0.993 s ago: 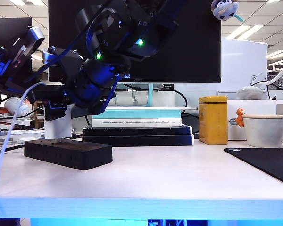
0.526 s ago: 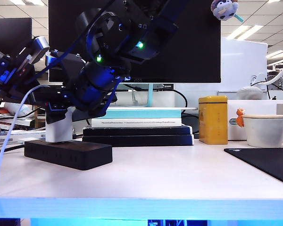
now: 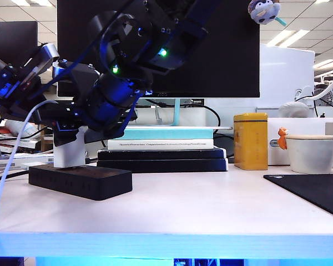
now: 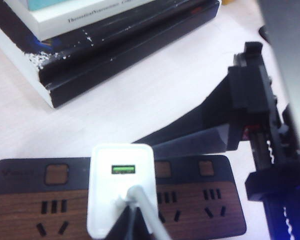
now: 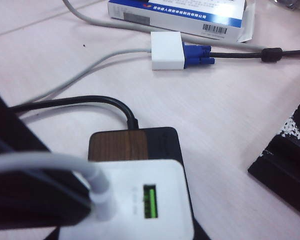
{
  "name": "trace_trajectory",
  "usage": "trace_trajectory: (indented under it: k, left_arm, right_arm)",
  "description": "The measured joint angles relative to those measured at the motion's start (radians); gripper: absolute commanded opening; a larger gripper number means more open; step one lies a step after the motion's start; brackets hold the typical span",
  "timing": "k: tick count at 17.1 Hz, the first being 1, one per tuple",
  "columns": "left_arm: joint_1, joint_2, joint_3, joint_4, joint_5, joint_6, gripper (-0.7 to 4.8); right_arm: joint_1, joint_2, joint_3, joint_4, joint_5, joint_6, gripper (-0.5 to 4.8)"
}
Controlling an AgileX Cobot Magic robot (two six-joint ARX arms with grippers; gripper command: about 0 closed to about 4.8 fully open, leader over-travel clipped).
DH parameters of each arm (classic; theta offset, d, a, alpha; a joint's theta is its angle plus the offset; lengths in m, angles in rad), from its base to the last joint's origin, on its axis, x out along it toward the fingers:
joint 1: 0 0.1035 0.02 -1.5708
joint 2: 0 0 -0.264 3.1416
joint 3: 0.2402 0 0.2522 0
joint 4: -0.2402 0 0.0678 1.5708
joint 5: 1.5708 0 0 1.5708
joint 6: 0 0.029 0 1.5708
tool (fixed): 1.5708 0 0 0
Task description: Plug the white charger into the left socket.
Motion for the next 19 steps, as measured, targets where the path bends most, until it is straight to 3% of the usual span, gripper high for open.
trace_trajectory:
  k: [14,15,17,19]
  left_arm:
    - [-0.008,0.008,0.005,-0.028,-0.007,0.014,-0.05]
    - [-0.01,0.01,0.006,-0.029,-0.011,0.017,-0.05]
    - [-0.013,0.014,0.006,-0.032,-0.013,0.019,-0.05]
    - [-0.016,0.014,0.006,-0.03,-0.021,0.02,-0.05]
  right_arm:
    - [0.008,0.003,0.005,-0.043,0.003,0.007,2.52]
    - [0.008,0.004,0.005,-0.044,0.003,0.008,2.6]
    - [0.008,0.008,0.005,-0.047,0.005,0.008,3.69]
    - [0.013,0.014,-0.006,-0.108,-0.021,0.008,3.73]
